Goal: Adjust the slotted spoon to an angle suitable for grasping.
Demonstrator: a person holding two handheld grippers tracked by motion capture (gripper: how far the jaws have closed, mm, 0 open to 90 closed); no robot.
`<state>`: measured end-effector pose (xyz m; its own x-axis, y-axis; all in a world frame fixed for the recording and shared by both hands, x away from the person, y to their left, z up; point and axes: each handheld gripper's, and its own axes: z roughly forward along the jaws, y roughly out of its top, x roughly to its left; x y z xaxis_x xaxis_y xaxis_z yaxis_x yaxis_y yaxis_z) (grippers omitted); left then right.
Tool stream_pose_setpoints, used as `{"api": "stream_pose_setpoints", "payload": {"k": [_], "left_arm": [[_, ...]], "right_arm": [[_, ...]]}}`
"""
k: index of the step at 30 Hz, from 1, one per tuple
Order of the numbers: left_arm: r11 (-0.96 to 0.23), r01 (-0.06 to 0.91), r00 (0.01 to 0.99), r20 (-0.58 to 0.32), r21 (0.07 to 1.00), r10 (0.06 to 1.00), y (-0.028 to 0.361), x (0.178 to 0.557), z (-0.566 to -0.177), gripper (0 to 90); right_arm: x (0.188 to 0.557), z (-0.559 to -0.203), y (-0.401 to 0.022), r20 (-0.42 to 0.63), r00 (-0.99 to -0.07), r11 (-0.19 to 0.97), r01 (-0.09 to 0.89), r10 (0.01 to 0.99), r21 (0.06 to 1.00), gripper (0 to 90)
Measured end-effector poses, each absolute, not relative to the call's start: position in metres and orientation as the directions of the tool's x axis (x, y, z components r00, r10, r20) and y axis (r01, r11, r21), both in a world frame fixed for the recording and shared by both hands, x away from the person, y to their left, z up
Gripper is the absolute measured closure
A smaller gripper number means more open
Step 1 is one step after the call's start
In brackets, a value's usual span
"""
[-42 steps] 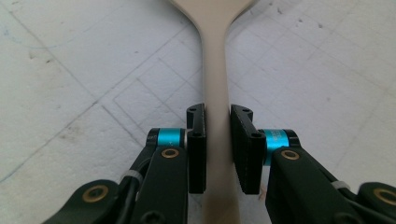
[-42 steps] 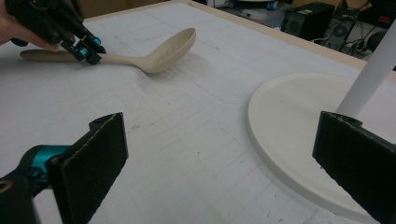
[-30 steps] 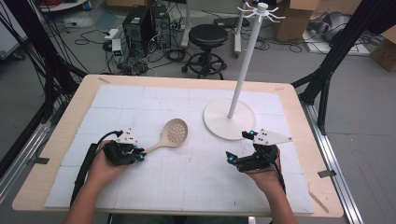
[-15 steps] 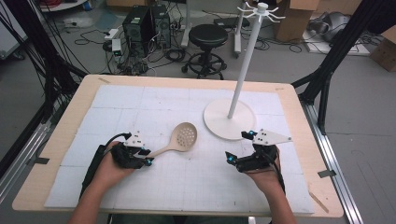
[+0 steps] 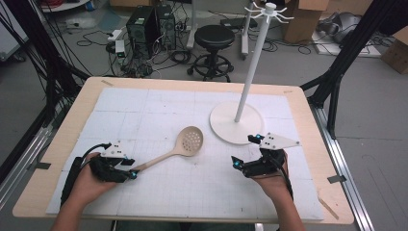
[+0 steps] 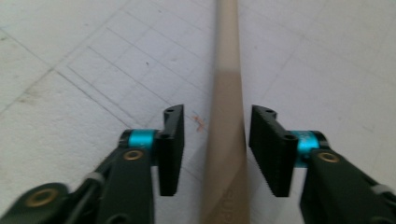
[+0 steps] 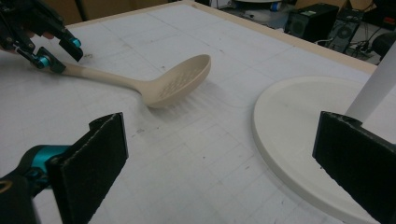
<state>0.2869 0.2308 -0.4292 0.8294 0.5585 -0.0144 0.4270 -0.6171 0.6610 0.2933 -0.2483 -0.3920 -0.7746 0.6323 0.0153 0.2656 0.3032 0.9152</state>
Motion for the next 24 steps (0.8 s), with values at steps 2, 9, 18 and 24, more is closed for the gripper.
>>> {"api": "stream_pose_setpoints", "payload": {"k": [2,9,18,24], "left_arm": [[-0.641,0.416,0.847,-0.018,0.645,0.532,0.227,0.288,-0.432,69.0],[-0.703,0.347,0.883,0.036,0.621,0.468,0.203,0.299,-0.429,70.3],[-0.745,0.250,0.936,0.043,0.618,0.349,0.159,0.317,-0.427,70.3],[-0.754,0.182,0.962,0.044,0.632,0.270,0.137,0.318,-0.430,70.2]], "right_arm": [[0.294,-0.391,-0.246,0.016,-0.776,0.301,0.264,0.630,0.916,1.6],[0.295,-0.392,-0.242,0.020,-0.781,0.306,0.268,0.625,0.914,1.6],[0.296,-0.391,-0.246,0.026,-0.777,0.292,0.267,0.629,0.918,1.6],[0.296,-0.391,-0.245,0.022,-0.781,0.299,0.265,0.625,0.917,1.6]]}}
